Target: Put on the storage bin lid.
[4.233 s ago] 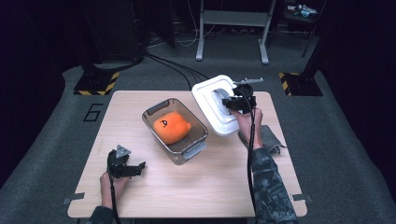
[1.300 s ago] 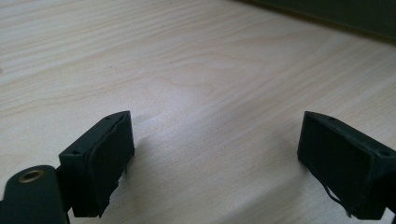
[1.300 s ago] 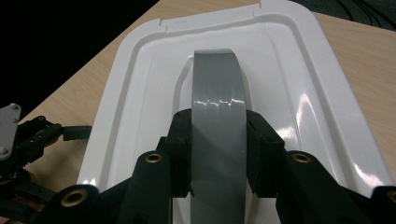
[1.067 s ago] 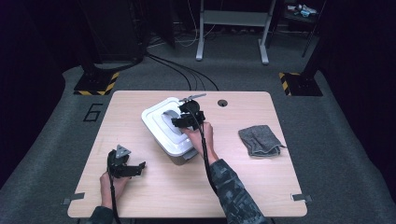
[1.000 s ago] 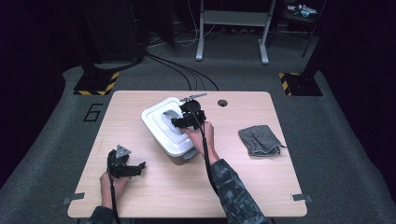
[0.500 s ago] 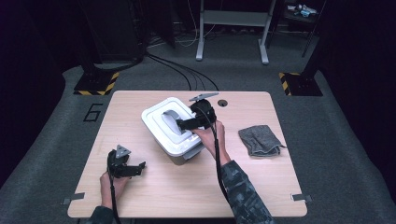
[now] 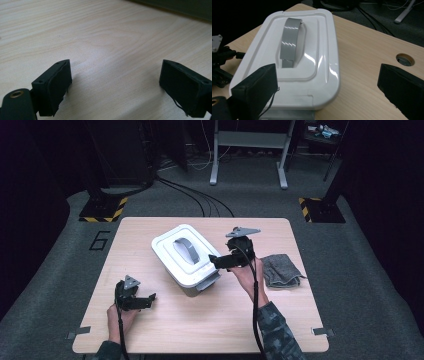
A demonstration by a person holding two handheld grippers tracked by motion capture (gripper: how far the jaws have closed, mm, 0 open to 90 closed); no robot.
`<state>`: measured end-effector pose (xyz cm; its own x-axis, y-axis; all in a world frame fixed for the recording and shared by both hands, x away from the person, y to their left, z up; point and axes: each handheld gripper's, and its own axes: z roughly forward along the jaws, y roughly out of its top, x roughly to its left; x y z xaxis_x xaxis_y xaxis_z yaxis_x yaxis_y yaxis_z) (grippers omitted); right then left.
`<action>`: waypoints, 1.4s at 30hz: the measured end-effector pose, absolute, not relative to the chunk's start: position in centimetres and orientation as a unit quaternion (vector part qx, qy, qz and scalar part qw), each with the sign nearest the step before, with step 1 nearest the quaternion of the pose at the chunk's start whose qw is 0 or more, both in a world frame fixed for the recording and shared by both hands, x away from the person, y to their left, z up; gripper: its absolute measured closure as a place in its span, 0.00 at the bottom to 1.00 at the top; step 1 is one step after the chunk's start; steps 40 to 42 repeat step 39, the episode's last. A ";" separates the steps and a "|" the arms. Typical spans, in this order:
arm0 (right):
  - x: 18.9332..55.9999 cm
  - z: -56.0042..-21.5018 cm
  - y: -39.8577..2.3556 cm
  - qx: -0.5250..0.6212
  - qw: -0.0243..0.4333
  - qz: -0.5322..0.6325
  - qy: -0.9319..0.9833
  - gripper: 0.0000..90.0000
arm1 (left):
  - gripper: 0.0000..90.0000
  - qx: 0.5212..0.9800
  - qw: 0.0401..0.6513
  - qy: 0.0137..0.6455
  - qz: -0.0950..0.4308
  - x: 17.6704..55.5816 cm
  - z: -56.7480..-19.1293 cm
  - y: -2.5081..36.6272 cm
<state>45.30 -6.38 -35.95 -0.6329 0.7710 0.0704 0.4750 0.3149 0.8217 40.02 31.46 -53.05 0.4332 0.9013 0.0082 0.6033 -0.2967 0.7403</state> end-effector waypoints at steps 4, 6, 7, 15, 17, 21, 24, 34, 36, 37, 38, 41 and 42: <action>44.6 -36.5 -7.9 0.397 0.178 0.430 0.791 0.02 | 0.12 0.776 0.339 0.484 0.219 40.0 -53.0 31.5; 44.2 -36.9 -8.8 0.399 0.183 0.428 0.790 0.02 | 0.12 0.777 0.339 0.484 0.218 40.0 -53.0 31.5; 44.0 -37.1 -9.1 0.401 0.185 0.426 0.789 0.02 | 0.12 0.776 0.339 0.485 0.219 40.0 -53.0 31.5; 42.4 -39.7 -12.2 0.419 0.194 0.415 0.784 0.01 | 0.12 0.777 0.339 0.484 0.219 40.0 -53.0 31.5; 41.9 -40.8 -12.8 0.424 0.197 0.410 0.783 0.01 | 0.12 0.776 0.340 0.484 0.219 40.0 -53.0 31.5; 40.9 -43.8 -13.8 0.434 0.194 0.392 0.788 0.01 | 0.12 0.776 0.339 0.485 0.219 40.0 -53.0 31.5; 40.5 -45.9 -14.2 0.444 0.188 0.384 0.788 0.00 | 0.12 0.776 0.339 0.485 0.219 40.0 -53.0 31.5; 39.3 -51.9 -15.2 0.468 0.173 0.347 0.794 0.00 | 0.12 0.775 0.340 0.485 0.218 40.0 -53.0 31.5; 39.1 -52.4 -15.4 0.464 0.181 0.342 0.797 0.00 | 0.12 0.775 0.340 0.485 0.218 40.0 -53.0 31.5; 39.0 -52.7 -15.3 0.470 0.184 0.338 0.794 0.00 | 0.12 0.775 0.340 0.486 0.218 40.0 -53.0 31.5; 39.0 -52.7 -15.3 0.470 0.184 0.338 0.794 0.00 | 0.12 0.775 0.340 0.486 0.218 40.0 -53.0 31.5; 39.0 -52.8 -15.4 0.463 0.189 0.336 0.798 0.00 | 0.12 0.775 0.340 0.485 0.218 40.0 -53.0 31.5; 39.0 -52.8 -15.4 0.463 0.189 0.336 0.798 0.00 | 0.12 0.775 0.340 0.485 0.218 40.0 -53.0 31.5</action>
